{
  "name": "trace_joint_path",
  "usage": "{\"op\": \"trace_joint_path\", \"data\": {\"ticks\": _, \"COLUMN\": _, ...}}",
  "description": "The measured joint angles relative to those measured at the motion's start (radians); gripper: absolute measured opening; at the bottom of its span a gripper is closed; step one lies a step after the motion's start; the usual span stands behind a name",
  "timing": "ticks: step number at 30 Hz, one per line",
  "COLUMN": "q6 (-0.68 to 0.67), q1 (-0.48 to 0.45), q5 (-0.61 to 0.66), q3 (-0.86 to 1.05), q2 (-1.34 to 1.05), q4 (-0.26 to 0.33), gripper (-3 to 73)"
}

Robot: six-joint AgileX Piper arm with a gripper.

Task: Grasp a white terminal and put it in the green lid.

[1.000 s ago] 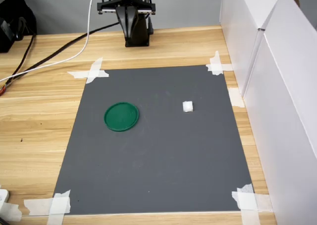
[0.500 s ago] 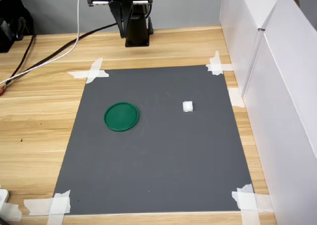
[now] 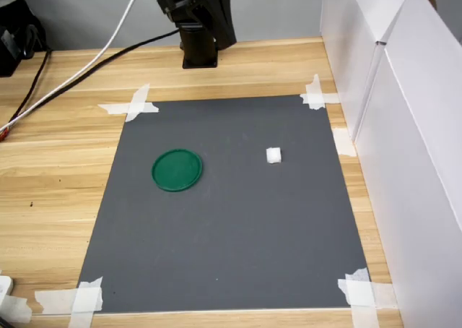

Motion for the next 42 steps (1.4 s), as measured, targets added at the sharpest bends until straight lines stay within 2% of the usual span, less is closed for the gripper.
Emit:
{"op": "trace_joint_path", "data": {"ticks": 3, "q6": -0.074, "q1": 0.0, "q5": 0.0, "q3": -0.03, "q2": 0.053, "q4": 0.043, "gripper": -1.5}}
{"op": "trace_joint_path", "data": {"ticks": 6, "q6": -0.096, "q1": 0.02, "q5": -0.001, "q3": -0.067, "q2": 0.105, "q4": 0.033, "gripper": -1.5}}
{"op": "trace_joint_path", "data": {"ticks": 9, "q6": -0.073, "q1": 0.073, "q5": -0.001, "q3": -0.103, "q2": 0.172, "q4": -0.037, "gripper": 0.0}}
{"op": "trace_joint_path", "data": {"ticks": 12, "q6": 0.0, "q1": 0.141, "q5": -0.012, "q3": -0.126, "q2": 0.234, "q4": -0.131, "gripper": 5.0}}
{"op": "trace_joint_path", "data": {"ticks": 15, "q6": 0.069, "q1": 0.207, "q5": -0.041, "q3": -0.142, "q2": 0.29, "q4": -0.204, "gripper": 15.0}}
{"op": "trace_joint_path", "data": {"ticks": 18, "q6": 0.11, "q1": 0.257, "q5": -0.077, "q3": -0.152, "q2": 0.327, "q4": -0.246, "gripper": 30.2}}
{"op": "trace_joint_path", "data": {"ticks": 22, "q6": 0.123, "q1": 0.304, "q5": -0.125, "q3": -0.166, "q2": 0.37, "q4": -0.266, "gripper": 52.4}}
{"op": "trace_joint_path", "data": {"ticks": 26, "q6": 0.123, "q1": 0.324, "q5": -0.139, "q3": -0.189, "q2": 0.407, "q4": -0.259, "gripper": 67.8}}
{"op": "trace_joint_path", "data": {"ticks": 30, "q6": 0.123, "q1": 0.325, "q5": -0.118, "q3": -0.228, "q2": 0.421, "q4": -0.236, "gripper": 71.1}}
{"op": "trace_joint_path", "data": {"ticks": 35, "q6": 0.123, "q1": 0.325, "q5": -0.055, "q3": -0.272, "q2": 0.453, "q4": -0.227, "gripper": 71.2}}
{"op": "trace_joint_path", "data": {"ticks": 42, "q6": 0.123, "q1": 0.325, "q5": -0.05, "q3": -0.277, "q2": 0.532, "q4": -0.227, "gripper": 71.4}}
